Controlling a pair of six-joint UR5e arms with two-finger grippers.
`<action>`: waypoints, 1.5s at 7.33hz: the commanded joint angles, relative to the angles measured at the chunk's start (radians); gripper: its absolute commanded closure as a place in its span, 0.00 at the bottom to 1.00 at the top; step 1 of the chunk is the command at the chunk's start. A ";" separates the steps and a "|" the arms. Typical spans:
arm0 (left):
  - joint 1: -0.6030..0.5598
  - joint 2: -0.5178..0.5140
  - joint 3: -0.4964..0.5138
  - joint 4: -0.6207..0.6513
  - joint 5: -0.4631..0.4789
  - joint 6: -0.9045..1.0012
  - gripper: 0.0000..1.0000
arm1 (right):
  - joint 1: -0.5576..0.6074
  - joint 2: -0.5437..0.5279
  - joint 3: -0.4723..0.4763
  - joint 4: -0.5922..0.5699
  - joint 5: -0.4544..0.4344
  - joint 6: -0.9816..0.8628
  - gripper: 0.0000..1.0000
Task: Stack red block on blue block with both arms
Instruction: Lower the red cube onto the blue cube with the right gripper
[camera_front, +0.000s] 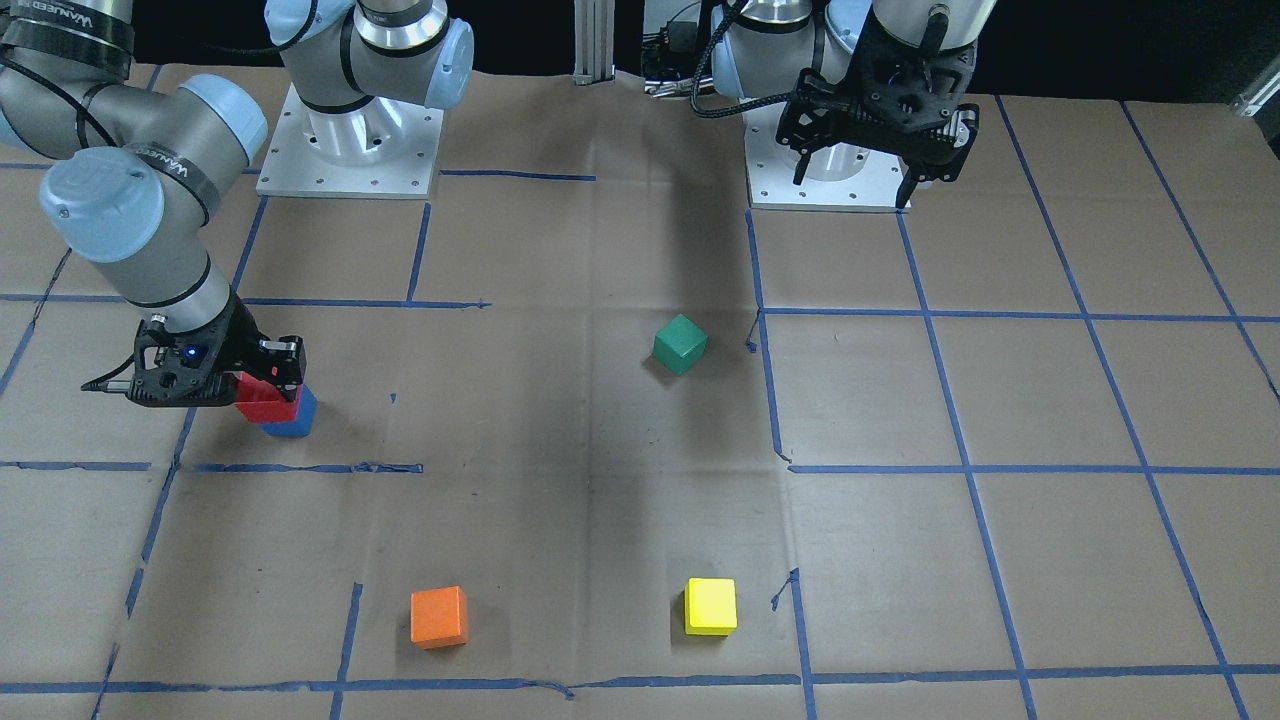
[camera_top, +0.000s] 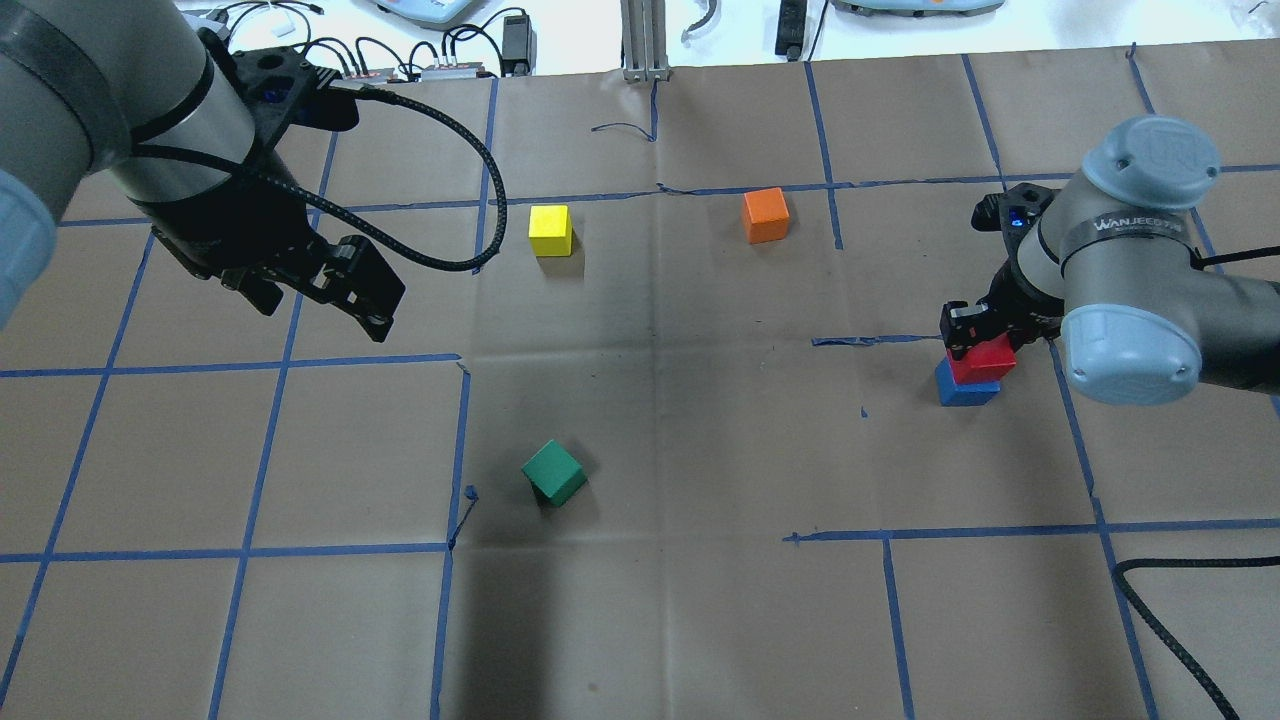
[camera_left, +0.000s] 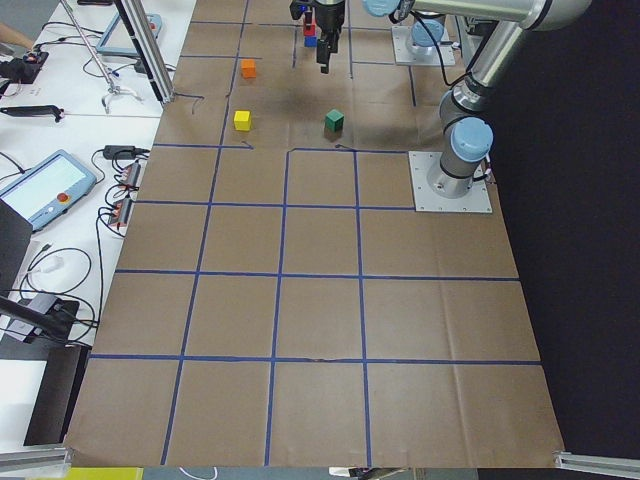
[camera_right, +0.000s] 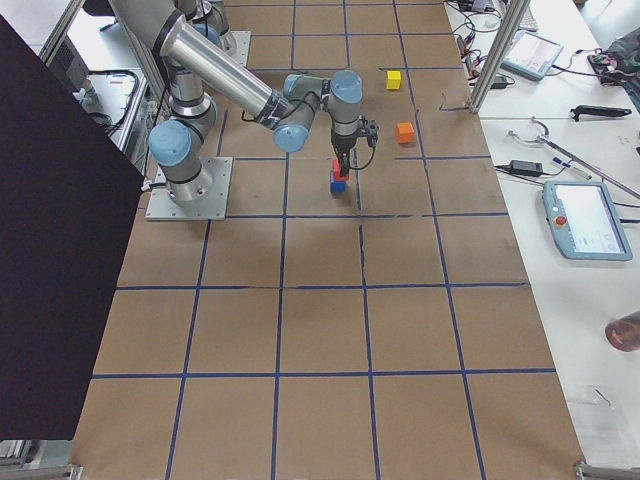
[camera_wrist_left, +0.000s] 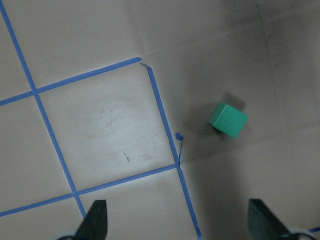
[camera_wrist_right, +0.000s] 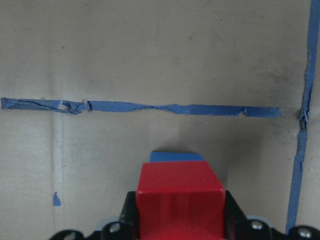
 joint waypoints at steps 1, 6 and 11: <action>-0.001 0.000 0.000 0.000 0.000 0.000 0.00 | -0.002 -0.009 0.001 0.013 -0.002 0.010 0.92; 0.001 0.000 0.000 0.001 -0.002 -0.002 0.00 | -0.003 -0.009 0.000 0.034 -0.005 0.037 0.92; -0.001 0.024 -0.002 -0.026 -0.002 -0.006 0.00 | -0.008 -0.007 0.000 0.033 -0.007 0.048 0.74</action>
